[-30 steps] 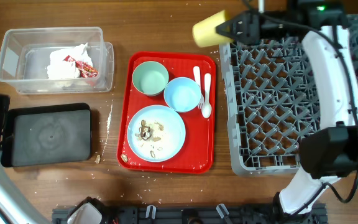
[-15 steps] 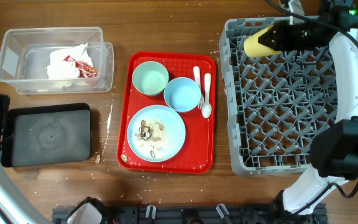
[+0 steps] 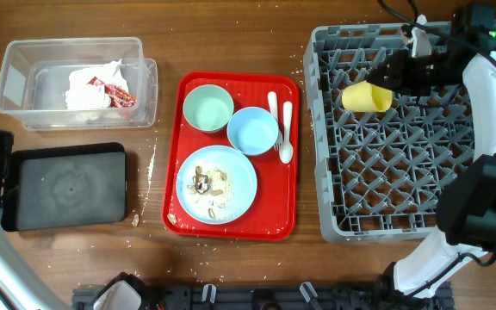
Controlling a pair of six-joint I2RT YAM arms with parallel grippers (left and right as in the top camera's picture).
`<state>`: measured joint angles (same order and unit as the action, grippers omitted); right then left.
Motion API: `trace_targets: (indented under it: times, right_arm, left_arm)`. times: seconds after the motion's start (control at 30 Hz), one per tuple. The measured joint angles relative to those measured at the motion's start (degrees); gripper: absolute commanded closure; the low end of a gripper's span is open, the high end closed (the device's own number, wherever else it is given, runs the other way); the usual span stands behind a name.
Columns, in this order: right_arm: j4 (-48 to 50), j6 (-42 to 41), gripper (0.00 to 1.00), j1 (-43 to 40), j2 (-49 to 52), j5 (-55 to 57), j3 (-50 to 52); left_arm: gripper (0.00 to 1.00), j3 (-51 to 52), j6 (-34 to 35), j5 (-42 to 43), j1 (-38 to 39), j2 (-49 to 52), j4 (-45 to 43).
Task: Sort waste into correct bins and load items into the dishwasher rack
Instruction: 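Carry the yellow cup over the rack and lower it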
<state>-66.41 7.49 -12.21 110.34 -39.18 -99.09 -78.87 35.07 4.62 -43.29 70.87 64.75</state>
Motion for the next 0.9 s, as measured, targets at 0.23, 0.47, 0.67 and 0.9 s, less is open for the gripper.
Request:
trace_targets:
  times: [0.23, 0.47, 0.67, 0.9]
  right_arm:
    - [-5.66, -2.38, 0.68, 0.00, -1.16, 2.36, -6.71]
    - [-9.03, -7.43, 0.64, 6.58, -4.76, 14.23, -7.02]
    - [-9.18, -13.68, 0.68, 13.66, -3.78, 28.96, -6.91]
    - [-6.36, -13.92, 0.71, 13.46, 0.72, 31.08, -6.91]
  left_arm:
    - [0.00, 0.00, 0.00, 0.00, 0.00, 0.00, 0.00]
    - [0.00, 0.00, 0.00, 0.00, 0.00, 0.00, 0.00]
    - [0.00, 0.00, 0.00, 0.00, 0.00, 0.00, 0.00]
    - [0.00, 0.00, 0.00, 0.00, 0.00, 0.00, 0.02]
